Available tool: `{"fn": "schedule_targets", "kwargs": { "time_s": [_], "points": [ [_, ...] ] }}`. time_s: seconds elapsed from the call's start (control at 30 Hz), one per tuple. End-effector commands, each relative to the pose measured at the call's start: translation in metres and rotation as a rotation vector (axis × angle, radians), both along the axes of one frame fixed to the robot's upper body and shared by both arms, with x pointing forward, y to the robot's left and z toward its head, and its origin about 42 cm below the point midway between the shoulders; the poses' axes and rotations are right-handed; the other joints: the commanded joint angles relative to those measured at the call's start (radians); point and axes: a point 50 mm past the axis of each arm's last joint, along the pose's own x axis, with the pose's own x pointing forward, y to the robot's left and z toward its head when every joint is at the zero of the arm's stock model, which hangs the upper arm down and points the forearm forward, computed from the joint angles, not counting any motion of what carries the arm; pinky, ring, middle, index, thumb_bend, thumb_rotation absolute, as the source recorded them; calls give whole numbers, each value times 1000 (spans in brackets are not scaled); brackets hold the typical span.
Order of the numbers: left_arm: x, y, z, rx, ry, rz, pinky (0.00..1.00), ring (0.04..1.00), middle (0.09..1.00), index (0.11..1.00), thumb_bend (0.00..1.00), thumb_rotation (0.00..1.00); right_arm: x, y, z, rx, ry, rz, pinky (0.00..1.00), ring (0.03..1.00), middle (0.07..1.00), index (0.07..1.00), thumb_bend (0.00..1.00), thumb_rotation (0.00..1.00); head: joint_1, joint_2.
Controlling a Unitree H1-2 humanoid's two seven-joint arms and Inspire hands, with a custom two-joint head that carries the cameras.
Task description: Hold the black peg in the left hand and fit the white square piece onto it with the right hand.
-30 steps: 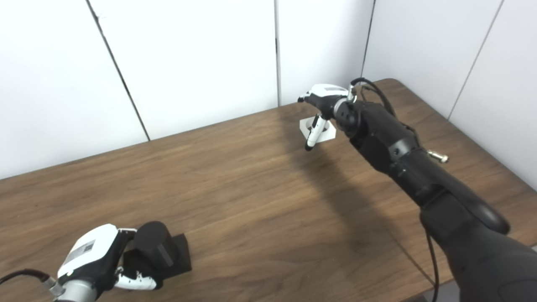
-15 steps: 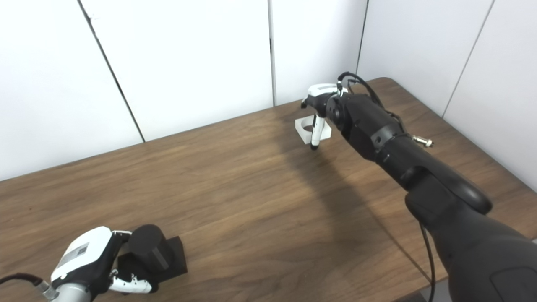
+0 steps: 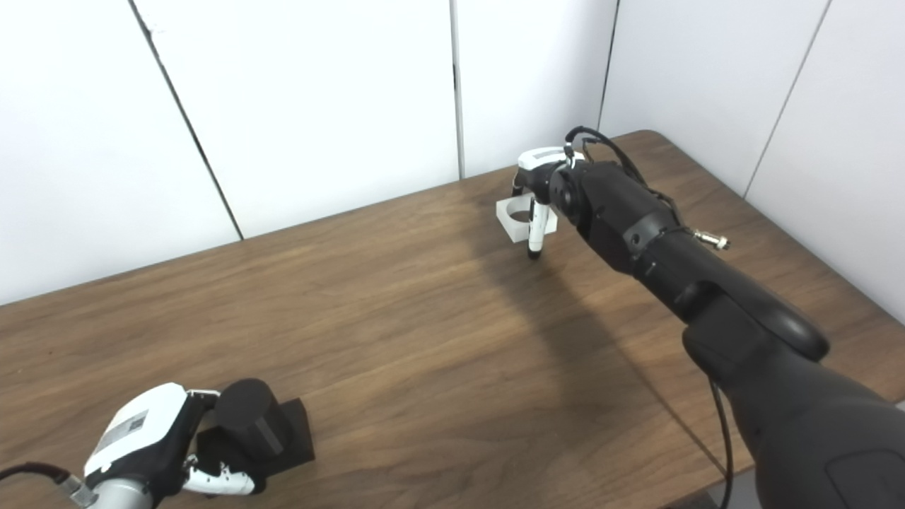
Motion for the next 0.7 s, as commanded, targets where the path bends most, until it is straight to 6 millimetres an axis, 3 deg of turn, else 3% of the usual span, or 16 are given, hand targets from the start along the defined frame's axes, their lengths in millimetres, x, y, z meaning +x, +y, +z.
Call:
{"fn": "schedule_targets", "kwargs": {
  "time_s": [0.0,0.1,0.4,0.43,0.47,0.53,0.67],
  "points": [
    [-4,11,-12,56,70,23,806,885,841,491,523,55,4,-5,22,-32,-62,11,1000,984,918,752,898,171,-1,1],
    [-4,10,-12,61,70,20,805,887,844,492,523,55,3,-6,19,-32,-75,21,1000,969,901,730,890,165,3,3],
    [-5,9,-11,60,64,10,813,878,826,489,523,53,2,-10,11,-64,-119,74,859,895,810,595,891,103,10,10],
    [-5,9,-11,59,63,9,814,877,823,489,523,53,2,-11,9,-64,-126,83,849,887,797,544,712,119,11,10],
    [-6,8,-10,58,63,9,819,879,824,489,523,53,1,-11,8,-69,-136,94,838,871,779,511,602,128,13,11],
    [-6,7,-10,58,64,7,824,880,824,490,524,54,0,-12,6,-80,-156,113,801,838,747,492,545,131,15,13],
    [-7,5,-9,52,62,3,837,888,830,487,523,53,-1,-12,1,-99,-187,134,773,800,716,484,526,131,19,12]
  ]
}}
